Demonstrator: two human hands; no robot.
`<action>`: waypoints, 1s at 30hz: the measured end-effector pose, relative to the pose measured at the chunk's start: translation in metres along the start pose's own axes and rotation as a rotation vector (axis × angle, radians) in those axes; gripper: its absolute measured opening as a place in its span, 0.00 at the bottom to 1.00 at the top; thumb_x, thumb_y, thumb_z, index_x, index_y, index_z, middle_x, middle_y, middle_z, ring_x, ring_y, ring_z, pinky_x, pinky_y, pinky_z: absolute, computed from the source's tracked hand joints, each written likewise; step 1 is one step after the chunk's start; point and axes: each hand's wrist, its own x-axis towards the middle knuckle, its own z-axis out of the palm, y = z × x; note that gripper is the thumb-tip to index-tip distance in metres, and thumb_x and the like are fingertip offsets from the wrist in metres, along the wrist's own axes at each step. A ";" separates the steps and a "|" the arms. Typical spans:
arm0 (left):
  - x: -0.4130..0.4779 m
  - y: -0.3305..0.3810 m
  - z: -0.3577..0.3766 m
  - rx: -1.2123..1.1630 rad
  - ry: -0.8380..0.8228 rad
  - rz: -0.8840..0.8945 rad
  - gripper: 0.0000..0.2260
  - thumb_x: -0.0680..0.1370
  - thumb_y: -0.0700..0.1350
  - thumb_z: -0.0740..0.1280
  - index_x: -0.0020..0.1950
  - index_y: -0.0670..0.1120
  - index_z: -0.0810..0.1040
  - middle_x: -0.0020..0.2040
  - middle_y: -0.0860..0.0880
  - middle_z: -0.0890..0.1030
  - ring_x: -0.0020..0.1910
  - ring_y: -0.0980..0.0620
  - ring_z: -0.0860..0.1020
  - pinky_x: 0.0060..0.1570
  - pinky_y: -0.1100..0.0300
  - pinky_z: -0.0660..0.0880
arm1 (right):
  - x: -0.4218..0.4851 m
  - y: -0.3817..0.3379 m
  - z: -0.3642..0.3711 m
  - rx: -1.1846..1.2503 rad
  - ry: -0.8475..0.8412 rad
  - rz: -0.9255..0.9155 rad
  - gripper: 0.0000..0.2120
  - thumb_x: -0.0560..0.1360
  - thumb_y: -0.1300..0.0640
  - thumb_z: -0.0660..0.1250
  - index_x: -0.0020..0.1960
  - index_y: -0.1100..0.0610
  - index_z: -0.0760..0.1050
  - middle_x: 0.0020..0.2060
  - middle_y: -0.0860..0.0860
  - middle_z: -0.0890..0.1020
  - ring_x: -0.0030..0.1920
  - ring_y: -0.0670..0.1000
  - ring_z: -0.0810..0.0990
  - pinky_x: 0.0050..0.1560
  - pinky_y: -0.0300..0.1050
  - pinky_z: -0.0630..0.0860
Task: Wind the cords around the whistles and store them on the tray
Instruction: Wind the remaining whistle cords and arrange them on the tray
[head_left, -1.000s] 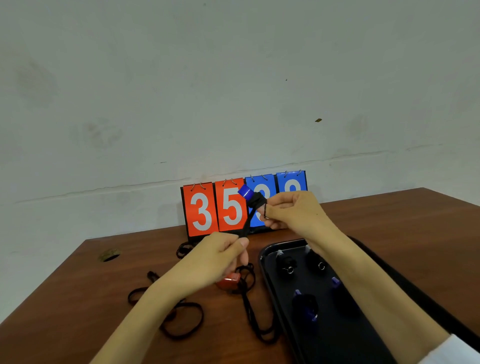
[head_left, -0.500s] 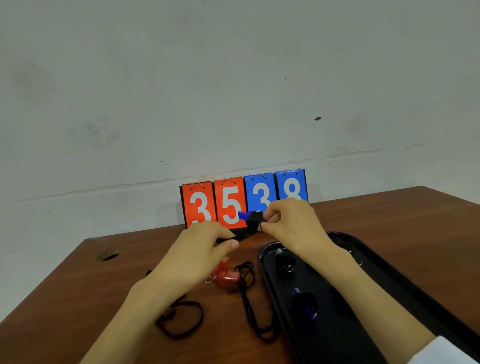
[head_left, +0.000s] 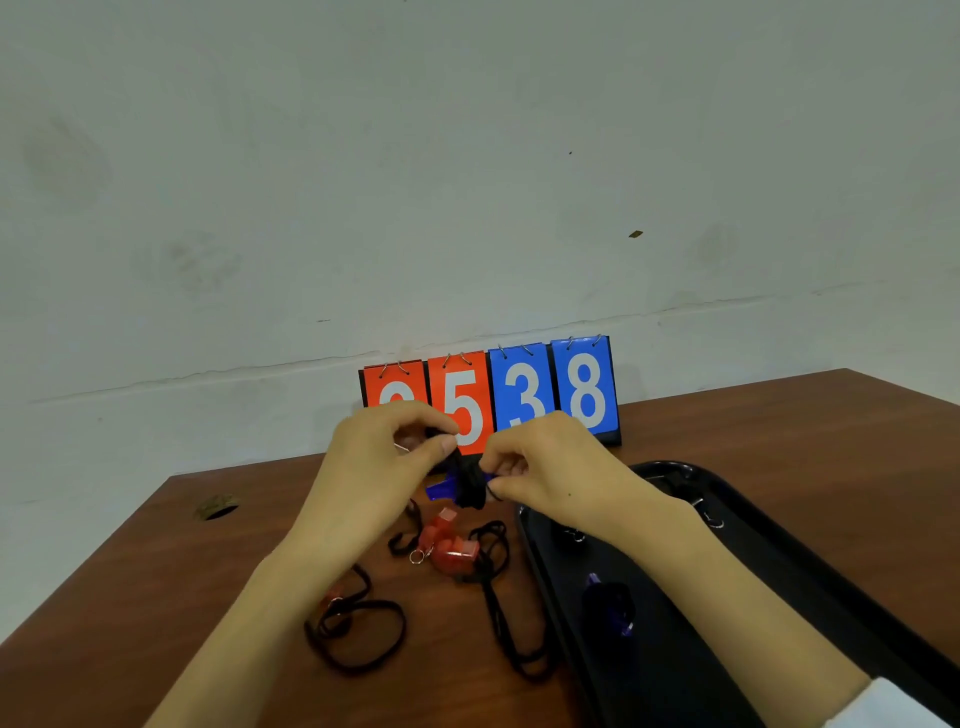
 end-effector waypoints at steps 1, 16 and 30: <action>0.002 -0.002 -0.001 -0.040 -0.010 -0.024 0.05 0.74 0.43 0.70 0.44 0.53 0.81 0.42 0.59 0.81 0.43 0.58 0.79 0.44 0.68 0.73 | -0.001 -0.002 0.000 0.044 -0.011 -0.013 0.07 0.73 0.59 0.68 0.51 0.56 0.80 0.43 0.49 0.82 0.40 0.43 0.77 0.47 0.32 0.74; 0.000 0.004 0.004 -0.981 0.001 -0.383 0.06 0.74 0.33 0.66 0.49 0.38 0.80 0.38 0.40 0.82 0.33 0.51 0.82 0.35 0.64 0.80 | 0.001 0.003 -0.007 1.316 -0.094 0.312 0.05 0.70 0.65 0.68 0.39 0.58 0.82 0.33 0.52 0.82 0.32 0.46 0.80 0.38 0.37 0.79; -0.012 0.020 0.011 -0.589 0.419 -0.001 0.13 0.72 0.35 0.70 0.50 0.52 0.80 0.42 0.55 0.82 0.42 0.63 0.80 0.43 0.74 0.73 | 0.001 -0.012 0.012 2.237 -0.377 0.580 0.18 0.55 0.70 0.79 0.44 0.68 0.81 0.33 0.55 0.81 0.29 0.50 0.80 0.30 0.40 0.78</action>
